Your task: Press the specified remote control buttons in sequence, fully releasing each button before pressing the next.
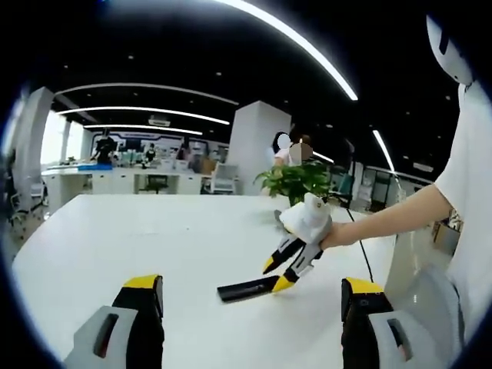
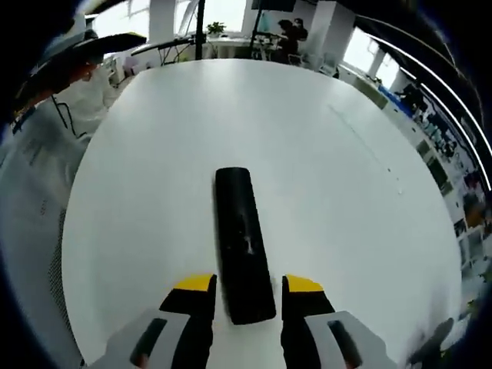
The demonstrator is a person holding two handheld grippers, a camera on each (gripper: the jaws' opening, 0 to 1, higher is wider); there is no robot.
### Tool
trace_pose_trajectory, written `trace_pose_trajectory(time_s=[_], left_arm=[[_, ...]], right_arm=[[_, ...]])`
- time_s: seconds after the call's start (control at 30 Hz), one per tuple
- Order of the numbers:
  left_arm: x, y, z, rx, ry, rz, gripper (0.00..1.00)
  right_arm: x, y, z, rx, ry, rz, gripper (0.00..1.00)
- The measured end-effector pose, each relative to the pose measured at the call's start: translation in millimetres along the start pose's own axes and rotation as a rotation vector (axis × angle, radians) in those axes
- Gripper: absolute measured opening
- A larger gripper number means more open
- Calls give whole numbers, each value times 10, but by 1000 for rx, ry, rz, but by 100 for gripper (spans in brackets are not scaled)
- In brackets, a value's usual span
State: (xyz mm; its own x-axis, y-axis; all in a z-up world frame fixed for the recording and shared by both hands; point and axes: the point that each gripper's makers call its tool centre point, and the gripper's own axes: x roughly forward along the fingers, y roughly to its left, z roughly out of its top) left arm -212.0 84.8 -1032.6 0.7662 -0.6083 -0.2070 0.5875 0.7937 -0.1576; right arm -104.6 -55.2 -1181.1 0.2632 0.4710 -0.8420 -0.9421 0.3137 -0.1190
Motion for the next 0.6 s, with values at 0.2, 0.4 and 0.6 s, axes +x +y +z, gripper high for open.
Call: trace_pose_trajectory(time_s=[0.2, 0.4, 0.6], left_arm=[[21, 5, 1, -4, -4, -11, 100], [44, 5, 2, 3, -3, -17, 100], [72, -36, -7, 4, -1, -28, 100]], right_arm=[[-222, -39, 17, 142, -123, -90, 45], [-518, -41, 80, 261, -257, -167, 54], [-840, -12, 111, 332, -340, -238, 68]])
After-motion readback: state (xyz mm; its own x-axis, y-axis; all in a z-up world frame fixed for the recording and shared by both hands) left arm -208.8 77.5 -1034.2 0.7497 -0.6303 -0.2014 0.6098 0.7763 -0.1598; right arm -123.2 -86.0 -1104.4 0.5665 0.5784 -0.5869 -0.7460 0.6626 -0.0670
